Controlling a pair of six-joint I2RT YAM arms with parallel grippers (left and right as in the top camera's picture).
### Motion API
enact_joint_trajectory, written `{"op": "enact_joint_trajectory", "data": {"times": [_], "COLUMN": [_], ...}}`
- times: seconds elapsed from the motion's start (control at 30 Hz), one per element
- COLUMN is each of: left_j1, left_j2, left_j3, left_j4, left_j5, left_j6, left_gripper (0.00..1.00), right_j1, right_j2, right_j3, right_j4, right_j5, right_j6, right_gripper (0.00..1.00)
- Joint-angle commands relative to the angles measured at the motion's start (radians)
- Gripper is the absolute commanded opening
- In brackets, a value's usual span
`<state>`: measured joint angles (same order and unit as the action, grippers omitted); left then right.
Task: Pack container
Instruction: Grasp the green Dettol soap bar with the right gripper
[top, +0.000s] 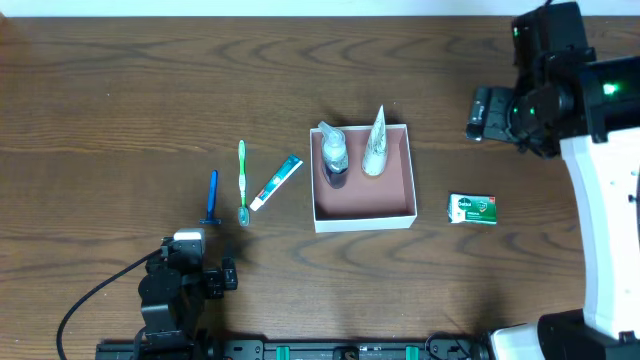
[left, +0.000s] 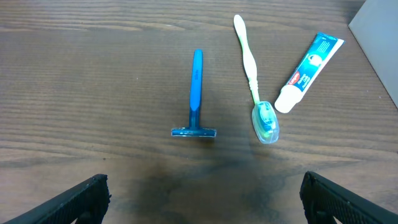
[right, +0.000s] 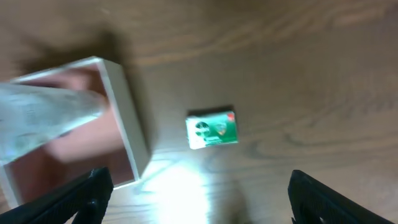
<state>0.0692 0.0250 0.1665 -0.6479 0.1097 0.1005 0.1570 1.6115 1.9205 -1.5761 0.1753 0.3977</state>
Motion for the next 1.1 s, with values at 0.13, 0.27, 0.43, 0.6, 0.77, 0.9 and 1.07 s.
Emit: {"op": "enact_joint_trajectory", "data": {"times": [0.13, 0.27, 0.43, 0.6, 0.77, 0.9, 1.07], "left_j1": [0.002, 0.002, 0.002, 0.002, 0.002, 0.002, 0.002], "left_j2": [-0.002, -0.002, -0.002, -0.002, -0.002, -0.002, -0.002], "left_j3": [-0.009, -0.009, -0.009, -0.009, -0.009, -0.009, -0.009], "left_j4": [-0.001, -0.001, -0.001, -0.001, -0.001, -0.001, -0.001], "left_j5": [0.014, 0.014, 0.014, 0.014, 0.014, 0.014, 0.014], "left_j6": [-0.016, -0.016, -0.016, -0.016, -0.016, -0.016, -0.016], "left_gripper": [0.98, 0.98, 0.98, 0.98, 0.98, 0.98, 0.98], "right_j1": [-0.027, -0.047, -0.079, -0.126, -0.149, -0.151, -0.159], "right_j2": [0.025, 0.025, 0.025, 0.025, 0.025, 0.025, 0.025], "right_j3": [-0.350, -0.549, -0.713, -0.817, -0.894, -0.966, -1.033], "right_j4": [0.152, 0.262, 0.396, 0.517, 0.657, 0.764, 0.848], "right_j5": [-0.072, -0.090, -0.158, -0.158, -0.208, -0.210, -0.210], "right_j6": [0.100, 0.308, 0.457, 0.575, 0.630, 0.688, 0.732], "right_gripper": [0.90, 0.91, 0.93, 0.94, 0.92, 0.91, 0.88]}}
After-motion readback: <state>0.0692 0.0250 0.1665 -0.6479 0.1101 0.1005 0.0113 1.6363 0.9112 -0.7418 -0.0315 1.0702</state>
